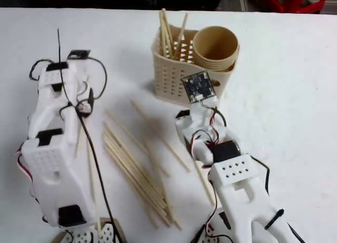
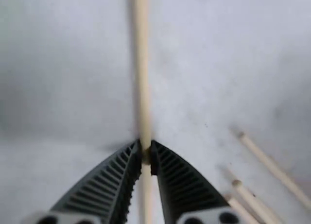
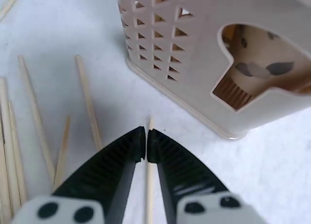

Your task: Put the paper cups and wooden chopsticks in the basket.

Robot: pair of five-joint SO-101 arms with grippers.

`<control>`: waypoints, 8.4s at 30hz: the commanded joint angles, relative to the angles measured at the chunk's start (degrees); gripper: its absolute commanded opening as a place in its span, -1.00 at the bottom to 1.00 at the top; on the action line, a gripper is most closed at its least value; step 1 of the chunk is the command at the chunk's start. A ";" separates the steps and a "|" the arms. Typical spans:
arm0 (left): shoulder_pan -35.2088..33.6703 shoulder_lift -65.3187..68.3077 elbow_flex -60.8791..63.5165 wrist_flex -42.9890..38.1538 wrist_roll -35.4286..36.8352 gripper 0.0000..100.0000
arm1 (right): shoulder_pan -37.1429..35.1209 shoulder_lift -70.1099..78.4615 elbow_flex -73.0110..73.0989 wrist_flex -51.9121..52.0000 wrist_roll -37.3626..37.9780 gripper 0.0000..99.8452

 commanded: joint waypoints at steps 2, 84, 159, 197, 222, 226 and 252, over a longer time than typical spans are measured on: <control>0.31 1.71 -10.46 4.57 0.44 -0.95 | 0.75 -1.63 -1.32 -1.19 0.09 -0.96; 41.27 -45.85 20.75 -60.40 5.98 -0.80 | 5.05 -6.37 -0.97 -0.84 0.00 -0.96; 5.14 -59.91 70.86 -13.80 -10.37 -0.61 | 5.14 -6.37 -0.97 -1.01 0.09 -0.96; 8.22 -60.00 63.21 -32.62 4.84 -0.90 | 5.14 -6.37 -0.97 -1.01 0.09 -0.96; 8.22 -59.91 71.47 -23.82 4.48 -0.73 | 5.14 -6.37 -0.97 -0.84 0.18 -0.96; 8.22 -59.91 71.38 -25.32 4.57 -0.73 | 5.14 -6.37 -0.97 -0.92 0.18 -0.96; 9.45 -31.69 50.02 -13.89 4.48 -0.96 | 5.14 -6.37 -0.97 -0.84 0.18 -0.96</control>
